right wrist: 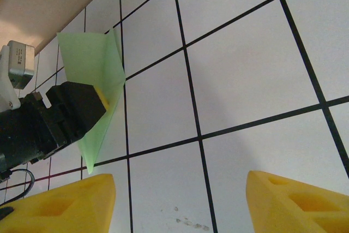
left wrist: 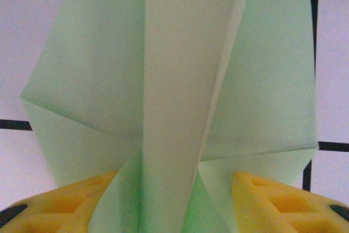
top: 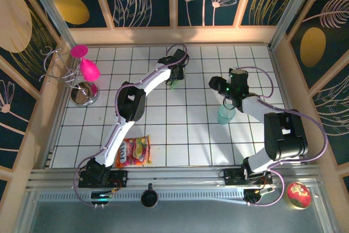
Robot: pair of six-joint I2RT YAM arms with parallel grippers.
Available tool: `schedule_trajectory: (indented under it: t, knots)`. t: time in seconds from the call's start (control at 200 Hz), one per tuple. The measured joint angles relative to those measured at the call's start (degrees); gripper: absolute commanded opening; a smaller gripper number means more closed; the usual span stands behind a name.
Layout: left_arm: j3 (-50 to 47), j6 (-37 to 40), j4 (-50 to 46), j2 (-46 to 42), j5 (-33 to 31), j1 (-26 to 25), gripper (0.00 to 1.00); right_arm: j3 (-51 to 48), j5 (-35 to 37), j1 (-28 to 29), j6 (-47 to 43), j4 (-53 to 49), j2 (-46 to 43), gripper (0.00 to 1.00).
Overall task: Fold a paper plane with a square sheet of paper (pick it up from the middle)
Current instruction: Move the paper plane to the top-center of the table, then reset both arms
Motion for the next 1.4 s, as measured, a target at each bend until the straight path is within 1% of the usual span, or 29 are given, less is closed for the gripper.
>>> schedule_trajectory:
  t: [0.255, 0.43, 0.531, 0.646, 0.756, 0.866, 0.896, 0.926, 0.946, 0.981, 1.056, 1.161, 1.271, 1.402]
  knots:
    - [-0.4, -1.4, 1.2, -0.2, 0.0, -0.1, 0.58, 0.0, -0.3, -0.1, 0.0, 0.0, 0.1, 0.65]
    - [-0.9, -1.7, 1.6, -1.4, 0.7, 0.0, 0.63, 0.1, -0.4, -0.3, -0.1, -0.1, 0.1, 0.66]
    - [-3.5, -1.7, 2.0, -4.8, 0.6, 0.0, 0.67, 0.5, -0.1, -0.7, -0.2, -1.3, -0.5, 0.66]
    - [-9.0, -1.6, 3.6, -12.4, 0.6, 0.0, 0.73, 1.6, 1.0, -1.5, -0.6, -3.7, -3.2, 0.68]
    - [-19.3, -1.3, 8.5, -23.8, -0.2, 0.0, 0.81, 3.2, 3.6, -2.3, -1.9, -6.0, -7.5, 0.71]
    - [-33.9, -0.7, 15.8, -38.1, -2.8, 0.0, 0.94, 4.4, 7.5, -3.0, -4.2, -7.8, -12.9, 0.76]
    - [-38.2, -0.2, 18.1, -42.2, -4.0, 0.0, 0.96, 4.4, 8.9, -3.2, -4.9, -8.1, -14.4, 0.8]
    - [-42.6, 0.3, 20.6, -46.3, -5.2, 0.0, 0.98, 4.4, 10.3, -3.3, -5.5, -8.5, -16.0, 0.89]
    - [-45.5, 0.5, 22.2, -48.9, -6.2, 0.0, 0.99, 4.4, 11.1, -3.4, -5.7, -8.9, -17.0, 0.94]
    - [-51.1, 1.1, 25.1, -53.9, -8.1, 0.0, 0.99, 4.4, 13.2, -3.5, -6.4, -9.3, -18.8, 0.99]
    - [-62.6, 2.6, 31.7, -63.6, -12.2, 0.0, 0.99, 3.7, 18.0, -4.0, -8.0, -9.6, -23.1, 0.99]
    - [-77.0, 5.0, 39.7, -74.7, -18.3, 0.3, 0.99, 2.2, 24.8, -4.9, -9.5, -9.6, -28.3, 0.99]
    - [-89.5, 7.9, 46.2, -83.5, -24.7, 1.0, 0.99, 0.1, 31.2, -6.6, -10.3, -9.4, -31.5, 0.99]
    - [-101.7, 13.2, 54.8, -91.4, -31.8, 2.0, 0.99, -3.3, 36.5, -9.2, -10.7, -8.6, -31.8, 0.99]
